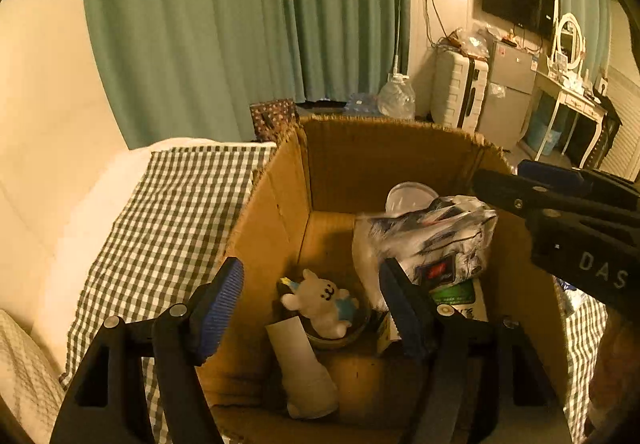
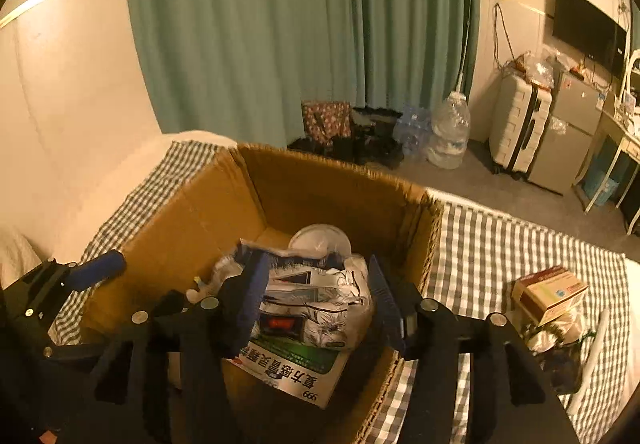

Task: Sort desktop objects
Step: 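Open the right gripper to drop the tissue pack while the left gripper releases the bear, then move both grippers back toward the remaining items on the bedspread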

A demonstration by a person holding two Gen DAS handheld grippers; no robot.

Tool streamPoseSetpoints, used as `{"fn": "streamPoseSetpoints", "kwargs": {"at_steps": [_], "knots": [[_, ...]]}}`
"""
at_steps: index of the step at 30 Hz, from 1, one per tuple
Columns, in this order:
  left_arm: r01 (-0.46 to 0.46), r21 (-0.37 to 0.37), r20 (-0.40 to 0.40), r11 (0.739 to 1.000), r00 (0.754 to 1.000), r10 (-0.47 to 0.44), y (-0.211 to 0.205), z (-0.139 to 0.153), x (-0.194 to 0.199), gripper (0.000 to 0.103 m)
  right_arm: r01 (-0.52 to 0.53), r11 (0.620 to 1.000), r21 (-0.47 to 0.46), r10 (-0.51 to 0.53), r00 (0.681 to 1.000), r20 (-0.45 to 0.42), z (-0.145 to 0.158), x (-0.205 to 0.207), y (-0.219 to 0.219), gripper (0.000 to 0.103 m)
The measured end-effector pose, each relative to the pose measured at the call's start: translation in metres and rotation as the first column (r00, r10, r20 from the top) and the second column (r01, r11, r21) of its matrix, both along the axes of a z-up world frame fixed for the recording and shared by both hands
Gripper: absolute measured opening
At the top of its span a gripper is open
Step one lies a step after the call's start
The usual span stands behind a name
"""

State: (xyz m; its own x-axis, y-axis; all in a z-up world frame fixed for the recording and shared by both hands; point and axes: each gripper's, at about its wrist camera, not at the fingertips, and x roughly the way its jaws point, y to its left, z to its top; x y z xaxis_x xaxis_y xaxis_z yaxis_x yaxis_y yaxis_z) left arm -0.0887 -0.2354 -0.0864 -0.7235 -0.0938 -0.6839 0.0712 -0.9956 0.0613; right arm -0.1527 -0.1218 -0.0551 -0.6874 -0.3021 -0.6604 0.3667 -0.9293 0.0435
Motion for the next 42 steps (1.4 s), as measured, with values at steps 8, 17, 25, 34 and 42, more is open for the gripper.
{"fn": "streamPoseSetpoints", "kwargs": {"at_steps": [8,17,25,34,42], "knots": [[-0.013,0.006,-0.078,1.0,0.997,0.013,0.007,0.041,0.019,0.083,0.038,0.999,-0.011,-0.039,0.997,-0.068,0.042,0.026,0.017,0.052],[0.005,-0.02,-0.214,1.0,0.977,-0.009,0.044,0.103,0.055,0.102,0.112,0.994,-0.019,-0.114,0.985,-0.134,0.092,0.069,0.058,0.053],[0.037,-0.011,-0.297,0.999,0.954,-0.038,0.08,0.149,0.091,0.103,0.181,0.982,-0.048,-0.187,0.955,-0.23,0.138,0.123,0.112,0.065],[0.068,-0.005,-0.328,0.998,0.942,-0.066,0.123,0.173,0.118,0.103,0.269,0.961,-0.065,-0.276,0.929,-0.248,0.157,0.166,0.19,0.067],[0.101,-0.028,-0.368,0.994,0.924,-0.105,0.165,0.19,0.14,0.103,0.317,0.944,-0.09,-0.329,0.909,-0.256,0.174,0.203,0.24,0.07]]}}
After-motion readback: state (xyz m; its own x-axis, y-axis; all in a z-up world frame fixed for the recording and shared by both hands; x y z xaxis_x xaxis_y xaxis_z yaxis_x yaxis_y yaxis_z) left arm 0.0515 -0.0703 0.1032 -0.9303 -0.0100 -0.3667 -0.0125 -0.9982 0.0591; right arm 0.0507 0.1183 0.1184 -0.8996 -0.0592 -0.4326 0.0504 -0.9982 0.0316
